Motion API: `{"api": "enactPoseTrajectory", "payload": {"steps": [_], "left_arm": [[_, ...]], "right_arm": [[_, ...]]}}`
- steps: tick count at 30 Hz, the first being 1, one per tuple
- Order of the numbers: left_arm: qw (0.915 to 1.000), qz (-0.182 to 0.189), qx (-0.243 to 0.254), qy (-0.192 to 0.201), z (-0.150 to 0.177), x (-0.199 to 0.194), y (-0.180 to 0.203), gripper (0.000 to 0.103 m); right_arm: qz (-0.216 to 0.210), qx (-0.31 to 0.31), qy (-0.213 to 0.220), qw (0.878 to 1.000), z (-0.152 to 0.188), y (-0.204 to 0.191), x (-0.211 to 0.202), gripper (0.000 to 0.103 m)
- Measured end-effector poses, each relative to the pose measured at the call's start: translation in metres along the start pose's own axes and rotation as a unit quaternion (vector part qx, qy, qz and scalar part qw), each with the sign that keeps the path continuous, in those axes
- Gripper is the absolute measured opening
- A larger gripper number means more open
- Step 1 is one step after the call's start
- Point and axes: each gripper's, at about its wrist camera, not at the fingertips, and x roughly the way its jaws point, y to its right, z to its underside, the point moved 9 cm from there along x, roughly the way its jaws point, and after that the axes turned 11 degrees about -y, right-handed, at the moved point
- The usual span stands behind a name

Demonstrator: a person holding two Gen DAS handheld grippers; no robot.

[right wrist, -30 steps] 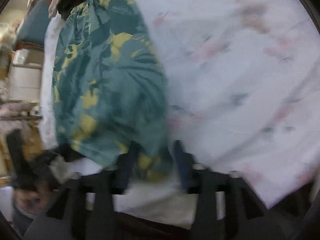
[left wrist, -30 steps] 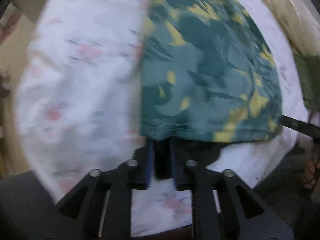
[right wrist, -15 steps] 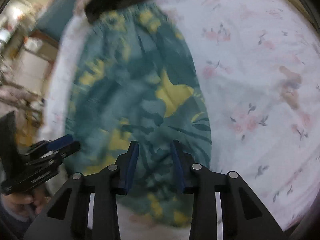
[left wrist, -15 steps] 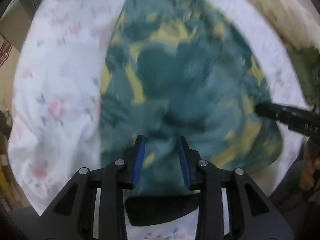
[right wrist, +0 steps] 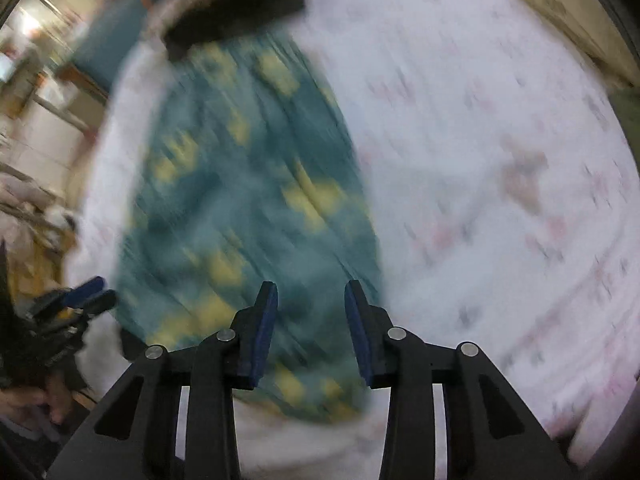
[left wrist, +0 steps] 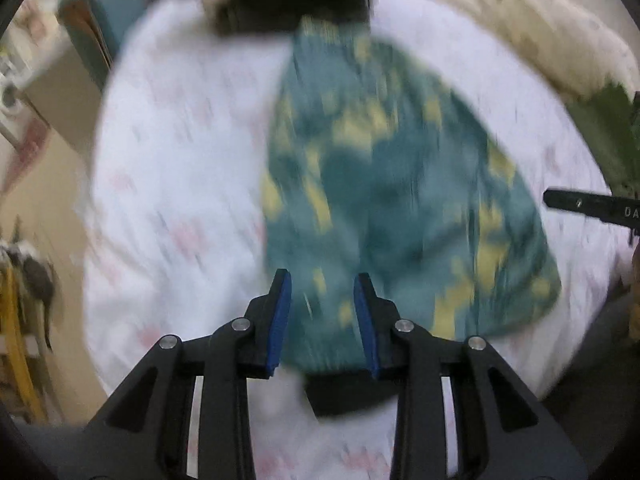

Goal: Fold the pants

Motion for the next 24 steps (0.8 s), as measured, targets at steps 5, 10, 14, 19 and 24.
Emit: {"api": "enactPoseTrajectory", "payload": {"steps": [5,10,14,19,24], "left_arm": [[0.9993,0.012,-0.035,-0.006,-0.017,0.029,-0.002,0.028],[0.9941,0.013,-0.061,-0.089,-0.009,0.074,-0.006,0.028],[0.991,-0.007,-0.072,-0.113,-0.004,0.065,-0.022,0.012],[0.9934,0.02,-0.097,-0.059,-0.056,0.025,-0.033,0.018],[0.9924,0.052,-0.098,-0.053,-0.143,0.033,-0.037,0.059]], "right_arm": [[-0.01,-0.004,-0.016,1.0,-0.02,-0.009,0.029,0.038],[0.018,-0.014,-0.048,0.999,-0.042,-0.017,0.071,0.034],[0.046,0.031,-0.077,0.995,-0.039,0.017,0.071,0.016],[-0.019,0.071,-0.027,0.997,-0.059,0.023,0.021,0.023],[-0.072,0.03,-0.01,0.997,-0.133,0.006,0.006,0.069]]}}
